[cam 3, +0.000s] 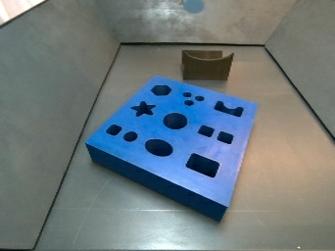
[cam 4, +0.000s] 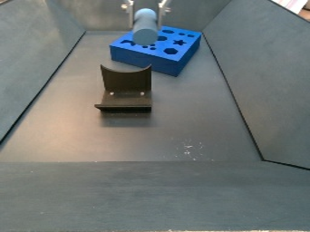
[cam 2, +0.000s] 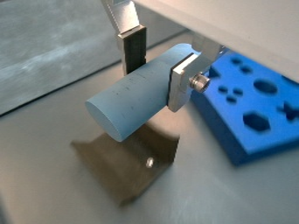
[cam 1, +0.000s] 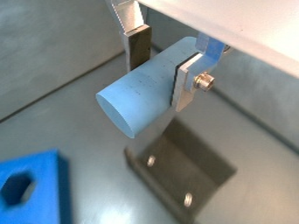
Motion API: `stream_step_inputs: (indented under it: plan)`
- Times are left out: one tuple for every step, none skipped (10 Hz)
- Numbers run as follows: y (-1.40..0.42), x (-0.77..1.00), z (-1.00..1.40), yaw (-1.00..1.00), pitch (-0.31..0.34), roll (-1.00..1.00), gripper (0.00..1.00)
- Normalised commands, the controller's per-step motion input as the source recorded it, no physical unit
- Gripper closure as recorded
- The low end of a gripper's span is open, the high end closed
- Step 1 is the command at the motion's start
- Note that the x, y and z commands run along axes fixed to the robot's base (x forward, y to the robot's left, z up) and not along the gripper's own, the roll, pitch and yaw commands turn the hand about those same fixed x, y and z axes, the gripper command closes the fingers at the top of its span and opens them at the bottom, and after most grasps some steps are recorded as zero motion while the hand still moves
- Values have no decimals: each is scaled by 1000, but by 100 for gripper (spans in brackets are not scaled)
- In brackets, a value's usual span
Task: Pick up the oval object. Move up. Place the oval object on the fixture. Regrasp the oval object. Move to above the board. Insert the oval object.
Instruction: Place the oval object on the fixture.
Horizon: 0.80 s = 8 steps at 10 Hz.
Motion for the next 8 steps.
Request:
stream_step_inputs:
  plan:
    - [-103,699,-23,-87,65,-1000,100]
    - [-8,583,9,-90,83,-1000,100]
    - [18,474,12,-95,95,-1000,100]
    - [22,402,-2,-99,99,-1000,100]
    - [31,221,-5,-115,107,-1000,100]
    - [38,109,1,-128,117,-1000,100]
    - [39,38,6,-146,102,-1000,100]
    - [31,32,-4,-147,56,-794,100]
